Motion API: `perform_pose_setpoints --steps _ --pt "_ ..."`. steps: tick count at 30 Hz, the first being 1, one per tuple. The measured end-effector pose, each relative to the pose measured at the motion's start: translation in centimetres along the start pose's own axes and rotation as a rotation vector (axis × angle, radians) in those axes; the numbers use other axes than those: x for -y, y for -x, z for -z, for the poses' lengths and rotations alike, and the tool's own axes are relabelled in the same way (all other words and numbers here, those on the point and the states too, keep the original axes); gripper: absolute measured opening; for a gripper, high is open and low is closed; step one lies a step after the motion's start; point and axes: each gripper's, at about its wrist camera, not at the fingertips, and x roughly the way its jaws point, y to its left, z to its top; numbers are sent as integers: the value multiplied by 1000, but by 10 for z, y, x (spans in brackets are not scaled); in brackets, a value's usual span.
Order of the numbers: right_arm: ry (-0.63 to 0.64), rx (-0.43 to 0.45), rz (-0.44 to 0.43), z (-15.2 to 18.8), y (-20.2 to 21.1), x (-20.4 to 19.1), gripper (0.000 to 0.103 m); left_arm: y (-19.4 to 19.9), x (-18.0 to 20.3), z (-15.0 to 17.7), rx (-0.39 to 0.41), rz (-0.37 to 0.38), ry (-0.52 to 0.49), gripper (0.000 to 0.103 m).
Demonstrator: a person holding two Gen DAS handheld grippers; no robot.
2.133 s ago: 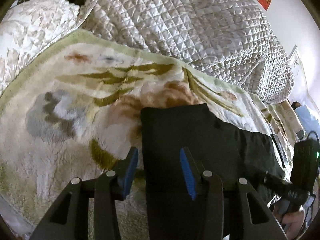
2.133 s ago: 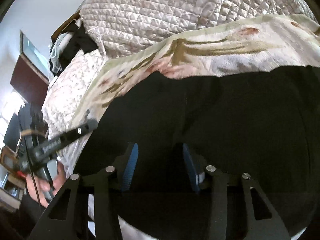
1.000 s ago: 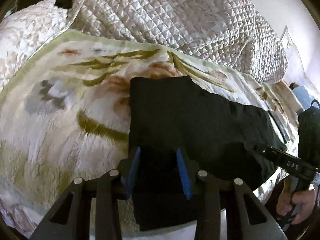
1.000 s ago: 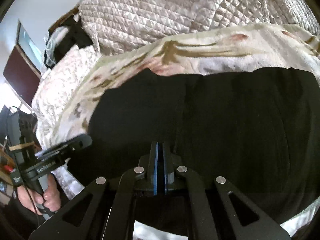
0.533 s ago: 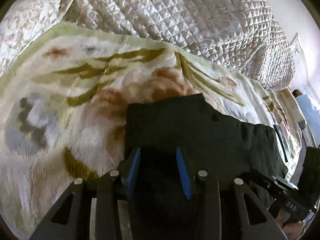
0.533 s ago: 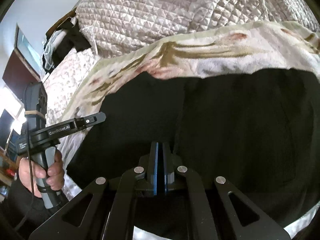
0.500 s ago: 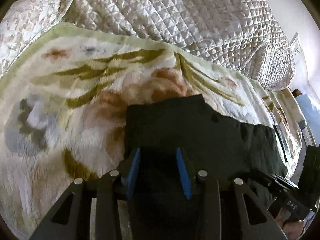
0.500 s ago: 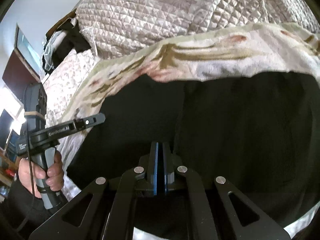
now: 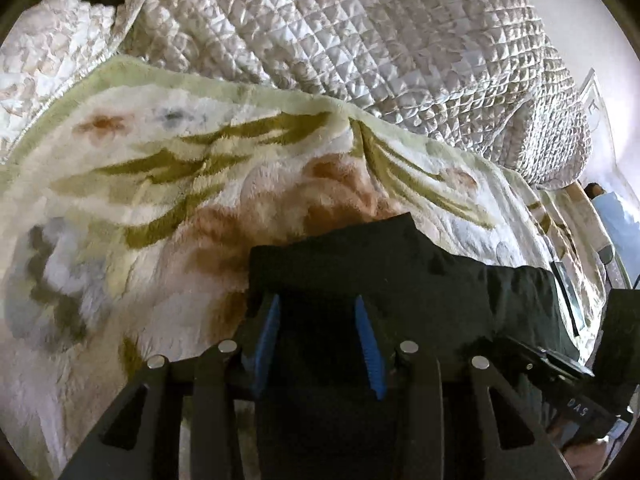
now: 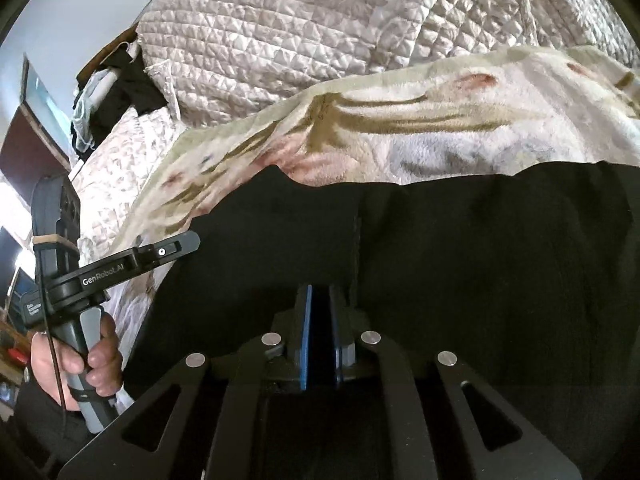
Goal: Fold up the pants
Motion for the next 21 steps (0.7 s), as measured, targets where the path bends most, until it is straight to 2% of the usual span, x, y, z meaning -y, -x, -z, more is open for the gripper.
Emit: perform_pose_setpoints --steps 3,6,12,21 --pt "29 -10 34 14 10 -5 15 14 8 15 22 -2 -31 42" --pt "87 -11 68 34 20 -11 15 29 17 39 39 -8 -73 42" --pt "125 23 115 58 40 -15 18 51 22 78 81 -35 -109 42" --pt "122 38 156 69 49 -14 18 56 24 92 101 -57 -141 42"
